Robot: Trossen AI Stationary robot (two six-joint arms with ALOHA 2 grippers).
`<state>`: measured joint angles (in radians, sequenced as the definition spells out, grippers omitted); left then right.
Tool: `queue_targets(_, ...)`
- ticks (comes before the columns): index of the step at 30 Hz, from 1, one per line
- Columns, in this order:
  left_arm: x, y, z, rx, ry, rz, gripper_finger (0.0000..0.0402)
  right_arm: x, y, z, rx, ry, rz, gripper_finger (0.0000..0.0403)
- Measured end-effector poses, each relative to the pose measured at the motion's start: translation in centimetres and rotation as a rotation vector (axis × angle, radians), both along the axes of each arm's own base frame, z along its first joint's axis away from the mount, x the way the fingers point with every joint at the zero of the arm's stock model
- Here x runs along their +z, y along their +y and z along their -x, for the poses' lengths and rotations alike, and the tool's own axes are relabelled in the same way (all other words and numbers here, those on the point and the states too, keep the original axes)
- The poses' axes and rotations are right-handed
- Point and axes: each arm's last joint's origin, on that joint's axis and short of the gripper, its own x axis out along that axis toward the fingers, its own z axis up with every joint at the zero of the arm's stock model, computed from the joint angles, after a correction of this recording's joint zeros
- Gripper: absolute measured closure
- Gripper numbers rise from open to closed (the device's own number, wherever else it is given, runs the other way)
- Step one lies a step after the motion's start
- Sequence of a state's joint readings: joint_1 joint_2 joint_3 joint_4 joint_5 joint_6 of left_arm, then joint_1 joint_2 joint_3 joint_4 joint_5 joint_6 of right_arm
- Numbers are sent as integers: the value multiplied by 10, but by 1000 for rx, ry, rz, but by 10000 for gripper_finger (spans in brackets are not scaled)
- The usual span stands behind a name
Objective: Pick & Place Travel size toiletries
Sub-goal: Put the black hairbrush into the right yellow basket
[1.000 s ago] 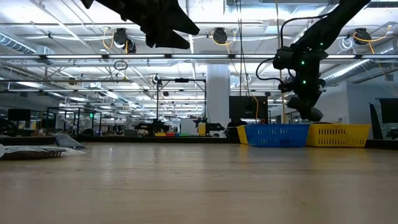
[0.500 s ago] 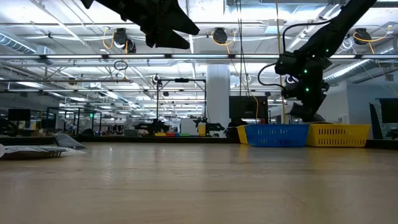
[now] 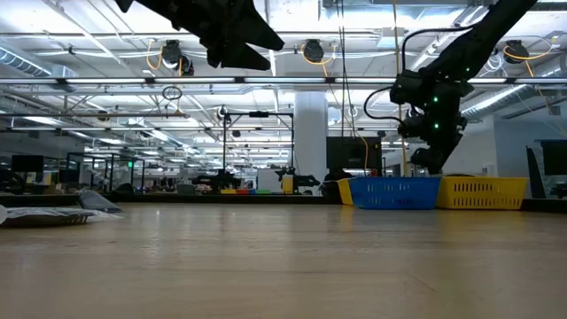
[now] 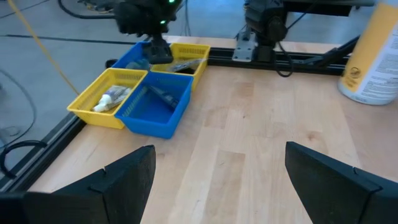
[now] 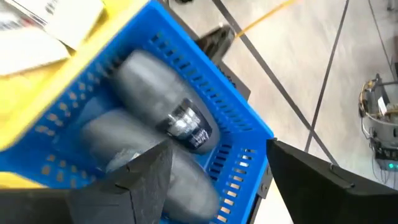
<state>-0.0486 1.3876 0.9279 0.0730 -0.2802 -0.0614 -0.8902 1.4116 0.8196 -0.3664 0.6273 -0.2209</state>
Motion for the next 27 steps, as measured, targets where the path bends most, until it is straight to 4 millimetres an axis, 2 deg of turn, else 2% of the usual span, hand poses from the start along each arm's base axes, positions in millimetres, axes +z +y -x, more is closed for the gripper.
queue_targets(9, -10, 5, 6, 193, 78, 50, 55, 30, 27, -14, 95, -123, 96, 147)
queue_targets(16, -24, 6, 17, 335, 196, 152, 55, 42, 50, -28, 226, -302, 48, 149)
queue_targets(23, -38, -5, 28, 199, 400, 317, 55, 42, 71, -45, 386, -366, -37, 149)
queue_targets(27, -45, -13, 38, 247, 502, 400, 55, 42, 83, -53, 427, -383, -51, 149)
